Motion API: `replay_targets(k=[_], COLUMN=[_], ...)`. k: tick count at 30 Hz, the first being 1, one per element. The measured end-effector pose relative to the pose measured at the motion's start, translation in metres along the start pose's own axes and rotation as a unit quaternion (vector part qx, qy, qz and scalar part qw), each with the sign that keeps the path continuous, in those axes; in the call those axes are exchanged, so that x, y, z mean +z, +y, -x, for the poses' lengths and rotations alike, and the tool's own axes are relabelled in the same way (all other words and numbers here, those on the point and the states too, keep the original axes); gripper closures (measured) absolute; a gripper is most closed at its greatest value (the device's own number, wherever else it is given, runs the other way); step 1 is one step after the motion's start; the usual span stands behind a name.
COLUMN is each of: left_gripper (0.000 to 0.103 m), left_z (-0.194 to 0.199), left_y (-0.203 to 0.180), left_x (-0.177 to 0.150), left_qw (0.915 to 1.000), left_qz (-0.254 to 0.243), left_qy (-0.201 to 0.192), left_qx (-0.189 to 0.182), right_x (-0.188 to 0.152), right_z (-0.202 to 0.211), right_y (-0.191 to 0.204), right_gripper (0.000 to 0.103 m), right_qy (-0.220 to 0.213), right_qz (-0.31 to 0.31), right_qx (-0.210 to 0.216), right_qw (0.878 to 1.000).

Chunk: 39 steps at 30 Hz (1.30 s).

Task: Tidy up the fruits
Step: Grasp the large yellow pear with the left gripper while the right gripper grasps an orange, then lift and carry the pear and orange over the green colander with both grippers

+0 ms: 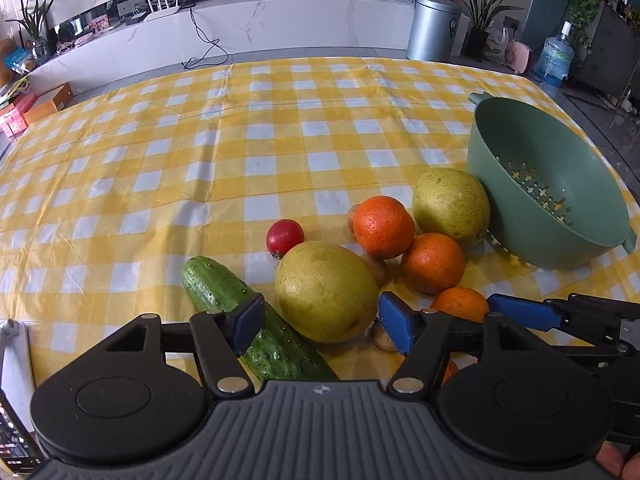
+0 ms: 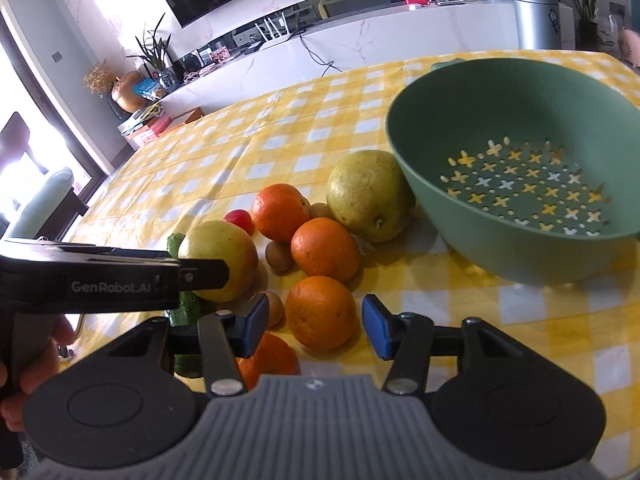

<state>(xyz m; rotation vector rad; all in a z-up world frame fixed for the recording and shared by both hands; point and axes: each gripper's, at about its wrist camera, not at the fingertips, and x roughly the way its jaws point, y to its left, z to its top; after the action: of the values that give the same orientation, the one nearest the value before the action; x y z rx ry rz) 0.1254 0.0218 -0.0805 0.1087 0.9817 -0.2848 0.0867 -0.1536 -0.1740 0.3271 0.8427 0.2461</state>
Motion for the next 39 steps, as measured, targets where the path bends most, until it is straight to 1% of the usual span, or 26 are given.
replay_targets(k=[3, 7, 9, 12, 13, 15, 16, 22, 25, 30, 32, 36, 39], left_gripper=[0.021, 0.021, 0.021, 0.021, 0.022, 0.029, 0.03, 0.031, 0.031, 0.031, 0.031, 0.031, 0.031], left_z=[-0.004, -0.01, -0.013, -0.017, -0.017, -0.018, -0.018, -0.016, -0.007, 0.025, 0.038, 0.057, 0.065], left_y=[0.002, 0.002, 0.0, 0.0, 0.0, 0.001, 0.001, 0.0, -0.002, -0.012, -0.019, -0.037, -0.057], left_x=[0.001, 0.002, 0.003, 0.003, 0.003, 0.002, 0.002, 0.0, -0.002, 0.002, 0.007, 0.023, 0.038], left_qw=[0.9999, 0.9999, 0.9999, 0.9999, 0.9999, 0.9998, 0.9997, 0.9994, 0.9991, 0.998, 0.9977, 0.9979, 0.997], left_qz=[0.002, -0.005, -0.006, -0.003, -0.001, 0.001, 0.004, 0.015, 0.017, 0.01, 0.004, -0.006, -0.022], left_qy=[-0.008, -0.011, -0.012, -0.014, -0.014, -0.017, -0.019, -0.031, -0.039, -0.062, -0.068, -0.061, -0.063], left_qx=[-0.011, -0.011, -0.011, -0.009, -0.009, -0.009, -0.011, -0.003, 0.002, 0.005, -0.003, -0.02, -0.038], right_x=[-0.001, -0.004, -0.004, -0.004, -0.005, -0.005, -0.006, -0.007, -0.005, -0.003, -0.001, 0.01, 0.024], right_z=[-0.004, -0.01, -0.012, -0.013, -0.014, -0.014, -0.013, -0.009, 0.0, 0.023, 0.036, 0.066, 0.085], right_y=[-0.001, -0.004, -0.007, -0.01, -0.01, -0.009, -0.008, -0.006, -0.003, -0.001, 0.001, -0.001, -0.011], right_gripper=[0.053, 0.056, 0.063, 0.063, 0.063, 0.063, 0.063, 0.065, 0.065, 0.065, 0.065, 0.065, 0.065], right_qy=[0.004, 0.011, 0.013, 0.013, 0.014, 0.013, 0.012, 0.004, -0.009, -0.03, -0.041, -0.058, -0.058], right_qz=[-0.003, -0.006, -0.011, -0.019, -0.019, -0.016, -0.014, 0.0, 0.014, 0.029, 0.041, 0.067, 0.096], right_qx=[0.006, 0.006, 0.004, 0.01, 0.011, 0.011, 0.011, 0.007, 0.004, 0.003, 0.0, -0.012, -0.041], right_qw=[1.0, 1.0, 1.0, 1.0, 1.0, 1.0, 1.0, 1.0, 1.0, 0.999, 0.998, 0.996, 0.993])
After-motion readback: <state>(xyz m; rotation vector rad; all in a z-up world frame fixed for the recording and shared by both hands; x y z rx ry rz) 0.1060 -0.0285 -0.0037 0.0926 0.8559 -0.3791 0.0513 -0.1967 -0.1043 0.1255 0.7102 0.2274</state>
